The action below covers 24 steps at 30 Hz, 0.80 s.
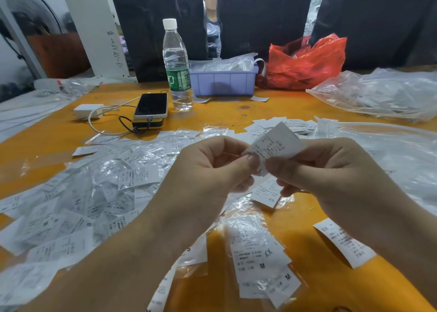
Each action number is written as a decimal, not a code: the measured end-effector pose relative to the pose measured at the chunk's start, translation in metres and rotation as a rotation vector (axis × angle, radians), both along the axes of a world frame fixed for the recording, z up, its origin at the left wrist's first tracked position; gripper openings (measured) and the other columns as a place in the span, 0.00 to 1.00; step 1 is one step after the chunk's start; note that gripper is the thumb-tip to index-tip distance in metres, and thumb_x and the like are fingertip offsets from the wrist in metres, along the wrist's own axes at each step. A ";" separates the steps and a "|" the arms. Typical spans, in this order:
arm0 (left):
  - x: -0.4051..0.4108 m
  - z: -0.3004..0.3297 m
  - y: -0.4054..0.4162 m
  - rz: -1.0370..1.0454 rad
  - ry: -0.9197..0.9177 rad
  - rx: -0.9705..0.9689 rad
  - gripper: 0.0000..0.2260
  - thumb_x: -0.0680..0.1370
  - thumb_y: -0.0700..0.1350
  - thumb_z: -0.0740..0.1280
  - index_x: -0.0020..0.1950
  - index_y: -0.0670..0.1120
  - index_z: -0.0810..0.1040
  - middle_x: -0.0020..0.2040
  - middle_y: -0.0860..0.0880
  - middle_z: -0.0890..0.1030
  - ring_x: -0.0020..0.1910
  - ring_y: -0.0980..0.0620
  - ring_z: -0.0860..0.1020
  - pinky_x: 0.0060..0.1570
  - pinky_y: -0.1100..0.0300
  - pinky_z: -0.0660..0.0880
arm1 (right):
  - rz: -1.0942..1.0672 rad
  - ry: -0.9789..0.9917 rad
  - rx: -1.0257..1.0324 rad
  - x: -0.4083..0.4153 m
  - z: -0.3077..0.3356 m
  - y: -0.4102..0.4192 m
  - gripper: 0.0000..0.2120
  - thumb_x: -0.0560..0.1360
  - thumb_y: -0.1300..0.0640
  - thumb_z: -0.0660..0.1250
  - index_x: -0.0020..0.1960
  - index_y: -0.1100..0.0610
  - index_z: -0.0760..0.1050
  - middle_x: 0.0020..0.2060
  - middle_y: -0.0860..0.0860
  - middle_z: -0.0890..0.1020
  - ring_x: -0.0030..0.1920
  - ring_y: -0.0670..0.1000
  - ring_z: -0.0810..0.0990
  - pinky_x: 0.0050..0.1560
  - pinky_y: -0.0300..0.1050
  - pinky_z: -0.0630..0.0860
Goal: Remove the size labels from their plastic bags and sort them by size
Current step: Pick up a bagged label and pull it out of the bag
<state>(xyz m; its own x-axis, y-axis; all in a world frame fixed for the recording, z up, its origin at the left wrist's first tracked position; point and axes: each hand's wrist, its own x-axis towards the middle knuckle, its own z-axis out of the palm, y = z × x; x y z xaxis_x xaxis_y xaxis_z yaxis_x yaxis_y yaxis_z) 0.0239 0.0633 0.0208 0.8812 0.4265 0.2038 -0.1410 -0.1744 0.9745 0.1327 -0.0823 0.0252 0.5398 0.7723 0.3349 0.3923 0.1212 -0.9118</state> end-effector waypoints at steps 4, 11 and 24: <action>0.001 -0.001 0.000 0.038 0.022 0.032 0.09 0.69 0.54 0.71 0.44 0.51 0.84 0.41 0.52 0.86 0.40 0.55 0.82 0.44 0.61 0.81 | 0.034 0.008 -0.077 0.004 -0.001 0.000 0.12 0.64 0.46 0.69 0.47 0.42 0.85 0.41 0.48 0.86 0.37 0.47 0.80 0.37 0.43 0.80; 0.000 0.002 0.001 0.030 0.020 -0.006 0.09 0.67 0.54 0.71 0.44 0.53 0.84 0.41 0.50 0.86 0.36 0.56 0.80 0.42 0.61 0.81 | -0.075 0.092 0.065 0.008 0.003 -0.001 0.10 0.66 0.49 0.70 0.43 0.52 0.85 0.36 0.56 0.84 0.32 0.48 0.78 0.35 0.43 0.80; 0.001 0.000 0.004 0.111 -0.025 -0.054 0.06 0.69 0.51 0.70 0.42 0.52 0.84 0.39 0.49 0.86 0.35 0.53 0.82 0.38 0.63 0.80 | -0.111 0.064 0.056 0.007 0.004 0.000 0.07 0.65 0.49 0.70 0.40 0.49 0.85 0.33 0.53 0.84 0.28 0.46 0.76 0.31 0.40 0.76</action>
